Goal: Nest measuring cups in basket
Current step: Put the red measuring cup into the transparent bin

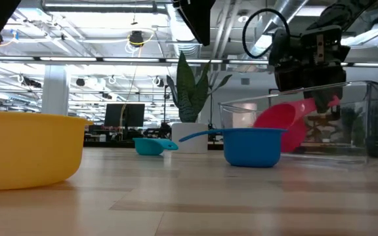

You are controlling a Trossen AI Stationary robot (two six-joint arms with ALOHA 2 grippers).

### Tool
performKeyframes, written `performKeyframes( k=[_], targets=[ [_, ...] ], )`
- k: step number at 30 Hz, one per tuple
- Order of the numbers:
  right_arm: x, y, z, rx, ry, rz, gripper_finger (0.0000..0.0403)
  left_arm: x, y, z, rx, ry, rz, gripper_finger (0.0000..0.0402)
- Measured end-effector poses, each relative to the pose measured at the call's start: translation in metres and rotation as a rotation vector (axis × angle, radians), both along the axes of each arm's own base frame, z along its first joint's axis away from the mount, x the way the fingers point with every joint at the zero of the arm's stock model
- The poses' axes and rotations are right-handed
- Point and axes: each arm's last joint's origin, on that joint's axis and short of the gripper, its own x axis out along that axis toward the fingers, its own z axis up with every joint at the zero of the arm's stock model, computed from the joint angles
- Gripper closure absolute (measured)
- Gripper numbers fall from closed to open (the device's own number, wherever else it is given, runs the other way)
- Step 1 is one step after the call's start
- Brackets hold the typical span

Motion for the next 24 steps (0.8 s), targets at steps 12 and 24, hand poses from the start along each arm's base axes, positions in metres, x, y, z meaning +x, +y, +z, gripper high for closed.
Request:
performKeyframes(
  k=[12,24],
  targets=[
    [0.0006,0.0001,0.0008,0.007,-0.013,0.004,0.0363,0.0018,-0.0003,0.0005,0.001,-0.012,-0.013,0.0216],
    [0.0005,0.0004,0.0011,0.014,-0.022,0.014,0.0297,0.0055,-0.001,0.0017,0.001,-0.042,-0.03,0.0216]
  ],
)
